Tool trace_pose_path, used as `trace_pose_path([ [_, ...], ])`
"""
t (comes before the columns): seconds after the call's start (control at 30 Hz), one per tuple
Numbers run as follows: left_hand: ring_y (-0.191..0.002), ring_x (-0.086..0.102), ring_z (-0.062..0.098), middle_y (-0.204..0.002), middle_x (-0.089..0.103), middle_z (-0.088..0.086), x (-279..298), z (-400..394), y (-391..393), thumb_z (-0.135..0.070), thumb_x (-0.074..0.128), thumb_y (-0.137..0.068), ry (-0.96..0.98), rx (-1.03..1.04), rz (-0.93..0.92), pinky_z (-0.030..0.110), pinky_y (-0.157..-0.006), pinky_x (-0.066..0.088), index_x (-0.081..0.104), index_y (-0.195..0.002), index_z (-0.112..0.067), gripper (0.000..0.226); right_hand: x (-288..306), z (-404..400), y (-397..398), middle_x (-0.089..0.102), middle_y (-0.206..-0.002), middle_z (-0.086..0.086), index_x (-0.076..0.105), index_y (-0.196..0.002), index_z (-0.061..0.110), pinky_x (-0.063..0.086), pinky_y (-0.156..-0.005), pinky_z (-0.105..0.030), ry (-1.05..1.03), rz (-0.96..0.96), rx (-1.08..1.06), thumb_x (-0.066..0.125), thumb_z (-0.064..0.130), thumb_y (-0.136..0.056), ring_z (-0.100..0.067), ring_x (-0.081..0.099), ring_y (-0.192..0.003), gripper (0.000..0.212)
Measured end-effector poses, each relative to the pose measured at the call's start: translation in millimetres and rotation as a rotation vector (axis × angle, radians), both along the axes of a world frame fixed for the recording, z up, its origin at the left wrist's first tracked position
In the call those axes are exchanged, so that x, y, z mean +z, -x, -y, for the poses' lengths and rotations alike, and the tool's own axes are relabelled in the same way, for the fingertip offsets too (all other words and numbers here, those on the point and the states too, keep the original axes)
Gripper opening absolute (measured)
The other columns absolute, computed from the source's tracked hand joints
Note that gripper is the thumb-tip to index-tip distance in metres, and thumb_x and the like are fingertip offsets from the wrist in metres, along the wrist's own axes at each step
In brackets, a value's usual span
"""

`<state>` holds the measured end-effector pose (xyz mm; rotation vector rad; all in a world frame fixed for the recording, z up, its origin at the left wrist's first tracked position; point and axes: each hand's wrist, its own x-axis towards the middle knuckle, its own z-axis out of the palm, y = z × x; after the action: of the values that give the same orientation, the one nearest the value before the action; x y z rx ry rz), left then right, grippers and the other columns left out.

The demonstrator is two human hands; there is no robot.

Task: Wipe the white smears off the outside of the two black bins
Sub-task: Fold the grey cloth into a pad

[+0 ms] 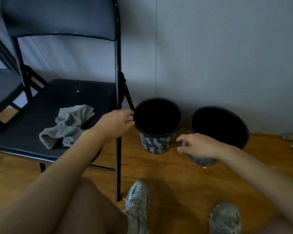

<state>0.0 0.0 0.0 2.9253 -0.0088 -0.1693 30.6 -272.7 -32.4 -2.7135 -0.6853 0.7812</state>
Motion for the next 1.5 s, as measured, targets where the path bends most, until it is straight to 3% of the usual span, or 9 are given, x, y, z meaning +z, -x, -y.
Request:
trace_pose_path([
  [0.13, -0.123, 0.046, 0.033, -0.133, 0.052, 0.015, 15.9, -64.4, 4.8, -0.032, 0.054, -0.094, -0.039, 0.326, 0.198, 0.045, -0.097, 0.042, 0.043, -0.141, -0.015, 0.051, 0.4, -15.4, -9.4, 0.058, -0.131, 0.005, 0.040, -0.145, 0.029, 0.049, -0.092, -0.030, 0.059, -0.042, 0.083, 0.049, 0.047, -0.098, -0.012, 0.058, -0.111, 0.051],
  [0.27, -0.128, 0.036, 0.042, -0.142, 0.038, 0.022, 15.8, -107.6, 24.0, -0.038, 0.056, -0.092, -0.105, 0.609, 0.026, 0.049, -0.101, 0.034, 0.032, -0.146, -0.012, 0.065, -2.7, -31.9, -15.1, 0.056, -0.133, 0.005, 0.040, -0.145, 0.029, 0.049, -0.089, -0.028, 0.071, -0.025, 0.130, 0.048, 0.048, -0.098, -0.011, 0.058, -0.109, 0.051],
  [0.4, -0.116, 0.050, 0.037, -0.130, 0.050, 0.017, 11.2, -127.5, 35.9, -0.049, 0.061, -0.086, -0.183, 0.699, -0.165, 0.043, -0.089, 0.040, 0.034, -0.141, -0.015, 0.070, -5.9, -40.7, -14.9, 0.054, -0.135, 0.005, 0.039, -0.146, 0.030, 0.046, -0.090, -0.027, 0.097, -0.028, 0.180, 0.047, 0.050, -0.098, -0.012, 0.054, -0.114, 0.052],
  [0.57, -0.084, 0.051, 0.024, -0.100, 0.058, 0.008, -0.6, -128.7, 37.3, -0.036, 0.057, -0.091, -0.203, 0.655, -0.155, 0.035, -0.073, 0.041, 0.055, -0.107, -0.007, 0.033, -3.1, -43.5, -8.3, 0.054, -0.136, 0.005, 0.039, -0.146, 0.029, 0.046, -0.092, -0.027, 0.087, 0.003, 0.198, 0.048, 0.049, -0.098, -0.011, 0.053, -0.117, 0.052],
  [0.73, -0.066, 0.055, 0.022, -0.068, 0.055, 0.006, 12.1, -94.9, 31.4, -0.031, 0.066, -0.087, 0.135, 0.422, 0.052, 0.035, -0.060, 0.043, 0.053, -0.074, -0.010, 0.028, 6.7, -36.2, 3.2, 0.056, -0.133, 0.007, 0.043, -0.143, 0.030, 0.047, -0.093, -0.029, 0.044, 0.041, 0.179, 0.049, 0.048, -0.098, -0.009, 0.053, -0.115, 0.049],
  [0.93, -0.073, 0.066, 0.024, -0.082, 0.067, 0.014, 40.2, -9.3, 19.8, -0.022, 0.063, -0.090, 0.564, 0.055, 0.139, 0.038, -0.067, 0.057, 0.063, -0.090, 0.000, 0.022, 16.8, -27.2, 16.5, 0.061, -0.111, 0.011, 0.055, -0.132, 0.024, 0.051, -0.089, -0.026, -0.339, -0.044, -0.124, 0.053, 0.042, -0.098, -0.006, 0.061, -0.102, 0.039],
  [1.1, -0.082, 0.070, 0.023, -0.089, 0.071, 0.014, 42.4, 52.9, 9.4, -0.017, 0.061, -0.091, 0.801, -0.083, 0.078, 0.042, -0.076, 0.057, 0.066, -0.098, 0.000, 0.019, 27.7, -11.3, 22.0, 0.066, -0.112, 0.007, 0.062, -0.118, 0.025, 0.049, -0.094, -0.030, -0.716, -0.273, -0.490, 0.052, 0.047, -0.096, -0.008, 0.062, -0.103, 0.032],
  [1.33, -0.081, 0.069, 0.010, -0.091, 0.071, 0.007, 31.1, 107.9, 0.1, -0.007, 0.063, -0.089, 0.902, -0.161, 0.082, 0.021, -0.070, 0.056, 0.066, -0.100, -0.005, 0.011, 40.4, 22.7, 30.1, 0.073, -0.098, 0.002, 0.070, -0.101, 0.015, 0.052, -0.088, -0.025, -1.030, -0.154, -0.645, 0.055, 0.029, -0.098, -0.009, 0.068, -0.096, 0.020],
  [1.5, -0.080, 0.067, 0.018, -0.087, 0.068, 0.010, 27.0, 128.3, -3.4, -0.008, 0.069, -0.085, 0.863, -0.175, 0.054, 0.029, -0.069, 0.055, 0.062, -0.092, -0.005, 0.010, 40.2, 37.7, 32.8, 0.072, -0.102, -0.007, 0.065, -0.091, 0.014, 0.055, -0.091, -0.033, -1.024, -0.199, -0.708, 0.053, 0.024, -0.100, -0.018, 0.068, -0.099, 0.018],
])
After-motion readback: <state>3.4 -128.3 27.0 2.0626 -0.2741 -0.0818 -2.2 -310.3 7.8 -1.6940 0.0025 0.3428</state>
